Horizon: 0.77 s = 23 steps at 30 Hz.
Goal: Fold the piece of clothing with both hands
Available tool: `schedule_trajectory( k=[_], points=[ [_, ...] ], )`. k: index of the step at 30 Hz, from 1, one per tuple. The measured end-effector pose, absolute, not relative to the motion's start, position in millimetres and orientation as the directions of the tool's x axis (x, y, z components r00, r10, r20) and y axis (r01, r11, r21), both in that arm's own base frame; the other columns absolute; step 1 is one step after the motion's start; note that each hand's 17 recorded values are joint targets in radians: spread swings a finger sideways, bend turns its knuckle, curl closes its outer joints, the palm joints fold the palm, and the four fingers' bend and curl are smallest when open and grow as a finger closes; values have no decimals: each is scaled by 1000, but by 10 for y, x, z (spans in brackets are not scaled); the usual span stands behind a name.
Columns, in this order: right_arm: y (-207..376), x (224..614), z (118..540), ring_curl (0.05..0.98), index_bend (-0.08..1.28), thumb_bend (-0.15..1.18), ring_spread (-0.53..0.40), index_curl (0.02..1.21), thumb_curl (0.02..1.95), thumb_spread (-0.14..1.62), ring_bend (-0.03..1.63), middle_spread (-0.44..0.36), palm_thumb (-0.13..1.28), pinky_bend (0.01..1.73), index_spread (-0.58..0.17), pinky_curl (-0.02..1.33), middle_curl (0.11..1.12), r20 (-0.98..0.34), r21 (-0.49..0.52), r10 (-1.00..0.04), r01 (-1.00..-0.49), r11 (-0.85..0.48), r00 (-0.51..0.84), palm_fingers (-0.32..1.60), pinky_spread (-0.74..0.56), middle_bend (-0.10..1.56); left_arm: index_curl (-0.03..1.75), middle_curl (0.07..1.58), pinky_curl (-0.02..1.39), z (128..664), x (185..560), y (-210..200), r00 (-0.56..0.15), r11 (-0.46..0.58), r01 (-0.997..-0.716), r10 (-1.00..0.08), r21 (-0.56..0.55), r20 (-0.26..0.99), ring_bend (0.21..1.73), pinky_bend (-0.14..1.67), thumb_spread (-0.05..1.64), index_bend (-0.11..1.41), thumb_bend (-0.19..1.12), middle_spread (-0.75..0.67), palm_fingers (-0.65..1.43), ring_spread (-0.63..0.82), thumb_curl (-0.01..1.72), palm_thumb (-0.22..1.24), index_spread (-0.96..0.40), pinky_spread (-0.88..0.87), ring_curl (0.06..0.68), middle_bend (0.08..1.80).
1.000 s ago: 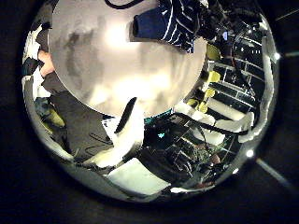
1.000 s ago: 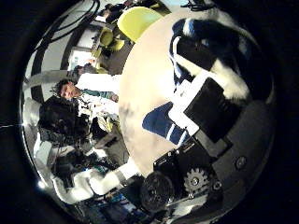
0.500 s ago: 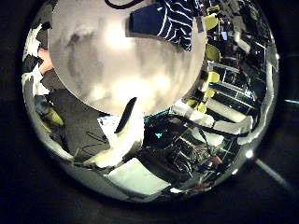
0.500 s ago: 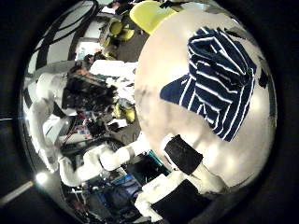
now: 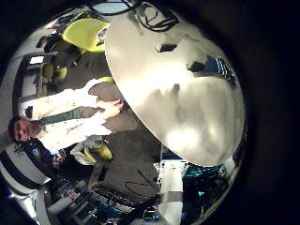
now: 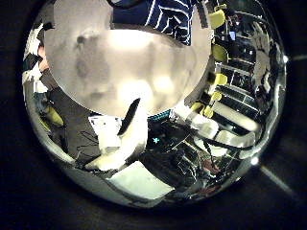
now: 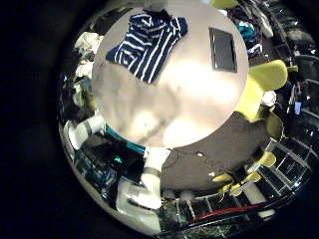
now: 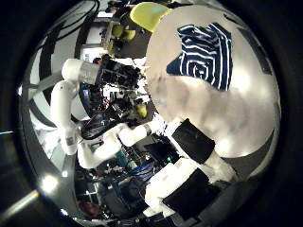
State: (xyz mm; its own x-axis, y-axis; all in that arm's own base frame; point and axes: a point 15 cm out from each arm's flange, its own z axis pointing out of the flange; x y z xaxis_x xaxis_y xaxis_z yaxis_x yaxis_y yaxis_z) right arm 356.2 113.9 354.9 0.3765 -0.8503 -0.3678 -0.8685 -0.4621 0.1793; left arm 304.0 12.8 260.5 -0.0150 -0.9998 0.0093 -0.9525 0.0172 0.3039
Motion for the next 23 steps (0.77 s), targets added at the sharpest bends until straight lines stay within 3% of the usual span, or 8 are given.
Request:
schedule_trajectory(
  k=[8, 17, 23],
  points=[
    [1066, 3383, 3463, 236, 238, -10, 208, 435, 399, 1368, 570, -10, 610, 399, -311, 334, 384, -295, 161, -867, -873, -460, 402, 317, 496, 341, 298, 393, 332, 2800, 2872, 123, -3, 5, -958, -1000, 288, 9, 800, 516, 1193, 157, -18, 150, 158, 136, 286, 340, 27, 219, 216, 220],
    [1072, 3351, 3528, 220, 206, -9, 201, 427, 378, 1373, 539, -16, 612, 358, -313, 305, 375, -279, 159, -886, -892, -424, 371, 375, 503, 310, 300, 393, 332, 2846, 2797, -73, -69, 71, -960, -997, 269, 16, 801, 515, 1188, 159, -19, 139, 159, 139, 285, 328, 26, 216, 214, 220],
    [933, 3367, 3496, 212, 188, -12, 202, 420, 369, 1371, 527, -17, 603, 339, -313, 290, 372, -227, 175, -898, -891, -419, 377, 399, 503, 298, 301, 392, 333, 2754, 2725, -10, -43, 44, -956, -999, 289, 10, 799, 515, 1187, 158, -18, 146, 159, 139, 286, 326, 26, 215, 213, 221]
  ],
)
